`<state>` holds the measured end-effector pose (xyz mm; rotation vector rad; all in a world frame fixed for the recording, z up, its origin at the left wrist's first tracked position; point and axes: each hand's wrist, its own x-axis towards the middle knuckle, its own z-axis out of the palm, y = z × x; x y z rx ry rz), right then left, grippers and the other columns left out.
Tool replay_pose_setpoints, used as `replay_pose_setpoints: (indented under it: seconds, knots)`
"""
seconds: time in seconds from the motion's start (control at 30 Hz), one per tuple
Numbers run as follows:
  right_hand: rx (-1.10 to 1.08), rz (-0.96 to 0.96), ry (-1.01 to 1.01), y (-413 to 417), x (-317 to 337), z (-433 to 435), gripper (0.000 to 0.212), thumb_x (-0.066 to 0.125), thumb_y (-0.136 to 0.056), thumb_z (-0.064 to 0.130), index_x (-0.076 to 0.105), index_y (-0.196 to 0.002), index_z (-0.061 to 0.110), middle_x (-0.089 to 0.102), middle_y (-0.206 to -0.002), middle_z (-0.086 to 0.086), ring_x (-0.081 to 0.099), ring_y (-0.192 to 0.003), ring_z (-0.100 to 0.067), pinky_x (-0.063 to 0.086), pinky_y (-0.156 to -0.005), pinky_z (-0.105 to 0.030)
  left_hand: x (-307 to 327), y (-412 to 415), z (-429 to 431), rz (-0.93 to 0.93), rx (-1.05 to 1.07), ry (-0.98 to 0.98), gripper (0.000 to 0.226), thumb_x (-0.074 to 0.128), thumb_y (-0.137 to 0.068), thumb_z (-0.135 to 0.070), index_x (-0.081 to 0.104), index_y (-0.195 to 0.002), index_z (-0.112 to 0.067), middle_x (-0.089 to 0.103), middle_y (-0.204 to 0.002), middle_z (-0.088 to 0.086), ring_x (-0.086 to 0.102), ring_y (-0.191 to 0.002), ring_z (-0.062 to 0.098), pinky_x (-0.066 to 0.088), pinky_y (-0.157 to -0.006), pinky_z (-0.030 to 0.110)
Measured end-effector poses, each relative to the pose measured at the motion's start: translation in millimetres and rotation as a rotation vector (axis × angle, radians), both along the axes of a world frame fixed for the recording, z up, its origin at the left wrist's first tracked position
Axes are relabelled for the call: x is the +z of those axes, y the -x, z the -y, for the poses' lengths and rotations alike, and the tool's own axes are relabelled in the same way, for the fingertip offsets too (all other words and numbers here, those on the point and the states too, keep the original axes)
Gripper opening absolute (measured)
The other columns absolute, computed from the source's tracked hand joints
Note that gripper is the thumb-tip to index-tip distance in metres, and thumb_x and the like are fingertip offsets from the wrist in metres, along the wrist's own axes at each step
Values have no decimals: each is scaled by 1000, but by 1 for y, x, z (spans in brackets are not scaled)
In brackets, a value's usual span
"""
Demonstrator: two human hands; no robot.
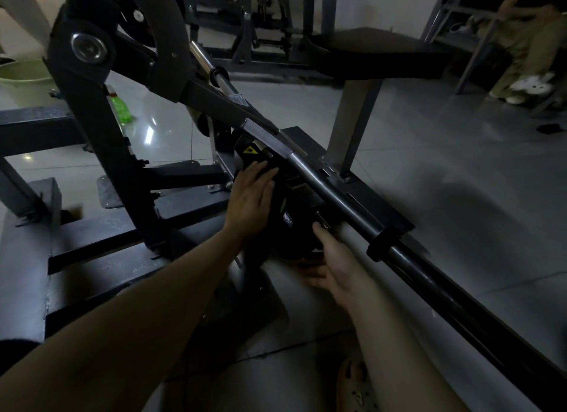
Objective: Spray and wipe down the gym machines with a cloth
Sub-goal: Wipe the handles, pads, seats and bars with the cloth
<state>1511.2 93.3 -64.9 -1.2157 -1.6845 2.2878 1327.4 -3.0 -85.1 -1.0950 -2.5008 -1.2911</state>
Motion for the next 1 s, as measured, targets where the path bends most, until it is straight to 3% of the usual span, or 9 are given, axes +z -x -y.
replay_pose_setpoints:
  seconds: [0.2,0.33,0.43,0.53,0.67,0.73,0.87,0.93,1.0]
  knots:
    - [9,9,-25,-5,4,6,43,54,-100,56,67,-122,22,73,-117,-11,68,-112,-36,54,-99,-56,-9,-13,3,632,125,-372,52,31,-105,-50,22,-156,-47,32,-163,4,37,-147,29,36,-117,57]
    - [-14,7,-102,2,8,7,47,61,-96,56,68,-124,18,74,-118,-8,69,-111,-28,57,-95,-52,-12,-37,2,804,136,-415,68,36,-89,-66,8,-151,-62,31,-163,9,40,-144,36,37,-113,66]
    - [-45,-20,-183,11,8,10,70,72,-87,56,56,-142,16,69,-129,-5,66,-115,-24,55,-83,-36,2,-86,9,816,66,-436,67,37,-96,-63,9,-156,-51,37,-160,7,44,-142,30,41,-112,60]
    - [-63,-63,-212,14,12,20,68,78,-87,44,53,-145,17,68,-129,-3,66,-108,-16,52,-74,-26,5,-102,20,839,31,-418,48,36,-110,-36,26,-156,-30,59,-127,-3,63,-113,16,55,-98,47]
    - [-164,-70,-288,22,8,26,99,90,-66,57,50,-146,17,68,-130,-3,68,-114,-21,57,-98,-43,-3,-82,41,730,128,-333,21,47,-105,-32,65,-116,-31,71,-113,-1,69,-104,18,57,-95,51]
    - [-199,-56,-331,25,3,27,111,89,-53,68,52,-144,19,69,-129,-2,68,-114,-21,56,-101,-47,-5,-77,48,680,136,-303,24,48,-104,-29,66,-120,-32,71,-114,-3,69,-105,16,57,-95,49]
    - [-192,-9,-344,27,-2,23,108,81,-58,71,49,-148,21,62,-137,-1,62,-122,-23,52,-106,-48,-2,-72,50,595,128,-340,27,48,-105,-31,64,-126,-39,70,-118,-10,67,-110,7,56,-98,44]
    - [-214,9,-198,30,-2,19,117,82,-48,79,51,-147,24,62,-138,-2,63,-121,-25,52,-105,-50,-4,-63,47,552,121,-322,32,45,-103,-38,62,-131,-37,69,-122,-9,66,-114,10,55,-100,46]
    - [-228,20,7,31,2,16,95,77,-61,80,60,-134,23,67,-127,-11,66,-112,-31,52,-103,-57,-3,-52,47,526,139,-315,34,41,-103,-40,62,-129,-36,69,-121,-8,66,-112,14,55,-98,48]
